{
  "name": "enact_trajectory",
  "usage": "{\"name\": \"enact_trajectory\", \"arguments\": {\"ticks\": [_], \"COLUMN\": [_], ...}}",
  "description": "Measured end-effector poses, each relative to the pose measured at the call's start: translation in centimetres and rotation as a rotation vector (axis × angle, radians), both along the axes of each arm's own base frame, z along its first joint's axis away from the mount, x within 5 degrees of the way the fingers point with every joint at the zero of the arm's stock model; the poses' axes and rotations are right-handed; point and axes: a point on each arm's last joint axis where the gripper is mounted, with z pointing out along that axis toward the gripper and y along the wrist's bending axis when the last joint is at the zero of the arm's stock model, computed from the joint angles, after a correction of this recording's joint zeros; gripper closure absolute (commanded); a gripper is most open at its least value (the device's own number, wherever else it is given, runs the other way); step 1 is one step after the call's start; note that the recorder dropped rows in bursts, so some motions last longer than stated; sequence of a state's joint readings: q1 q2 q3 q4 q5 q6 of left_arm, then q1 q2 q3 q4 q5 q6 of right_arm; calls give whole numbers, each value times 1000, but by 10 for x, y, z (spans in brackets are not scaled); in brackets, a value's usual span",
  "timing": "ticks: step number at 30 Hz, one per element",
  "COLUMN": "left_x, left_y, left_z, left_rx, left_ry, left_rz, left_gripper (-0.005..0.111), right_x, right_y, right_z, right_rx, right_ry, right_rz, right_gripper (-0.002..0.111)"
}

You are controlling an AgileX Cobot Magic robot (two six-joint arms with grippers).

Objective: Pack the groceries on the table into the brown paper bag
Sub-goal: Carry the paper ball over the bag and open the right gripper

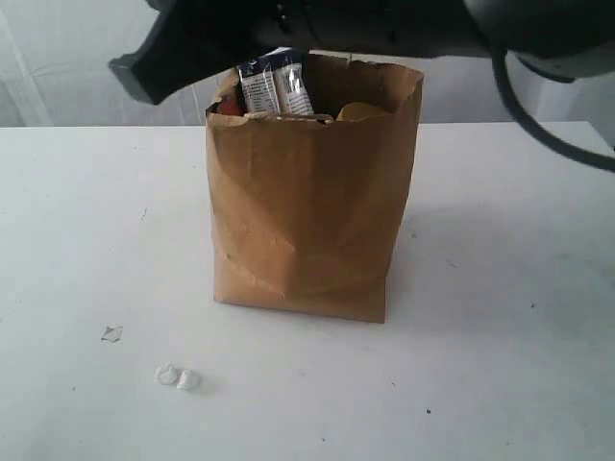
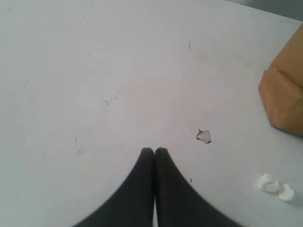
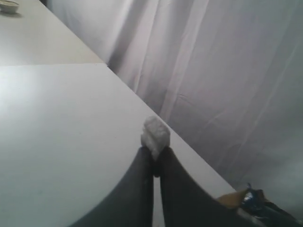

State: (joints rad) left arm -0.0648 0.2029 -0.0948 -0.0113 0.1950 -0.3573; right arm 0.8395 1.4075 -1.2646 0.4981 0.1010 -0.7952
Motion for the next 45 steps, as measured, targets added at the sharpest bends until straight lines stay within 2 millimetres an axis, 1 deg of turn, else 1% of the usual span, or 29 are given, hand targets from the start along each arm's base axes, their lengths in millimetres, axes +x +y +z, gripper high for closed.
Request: {"name": "enact_trajectory", "arguments": {"ticks": [3,7,10,11,13,18,21,23,26,28,30,32,34,38,40,43,45], "left_x": [0,0,0,0,0,0,0,0,0,0,0,0,0,0,0,0,0], "left_y": [0,0,0,0,0,0,0,0,0,0,0,0,0,0,0,0,0], "left_z": [0,0,0,0,0,0,0,0,0,0,0,0,0,0,0,0,0], "left_rx": [0,0,0,0,0,0,0,0,0,0,0,0,0,0,0,0,0], "left_ry": [0,0,0,0,0,0,0,0,0,0,0,0,0,0,0,0,0], "left_rz": [0,0,0,0,0,0,0,0,0,0,0,0,0,0,0,0,0], "left_gripper": [107,107,107,107,107,107,107,107,107,107,107,107,107,107,107,107,107], "right_x": [14,27,43,49,63,93,101,102,100,97,91,84,78,66,58,50,48], "right_y": [-11,-24,-33,-36,-41,-44,-41,-40,-38,-37,-38,-41,-43,-50,-54,-62,-68], "right_z": [-1,0,-5,-8,-19,-52,-68,-72,-78,-81,-79,-72,-64,-45,-34,-20,-15], "right_rx": [-3,12,2,-2,-21,-79,-110,-126,-154,-161,-143,-106,-79,-44,-34,-25,-26], "right_ry": [0,-16,-13,-9,11,78,116,135,177,231,292,353,373,356,331,294,276], "right_rz": [-53,-117,-171,-192,-230,-283,-284,-276,-251,-233,-224,-221,-220,-214,-207,-213,-230], "right_gripper": [107,107,106,104,98,76,63,62,63,67,73,79,85,98,108,108,108]}}
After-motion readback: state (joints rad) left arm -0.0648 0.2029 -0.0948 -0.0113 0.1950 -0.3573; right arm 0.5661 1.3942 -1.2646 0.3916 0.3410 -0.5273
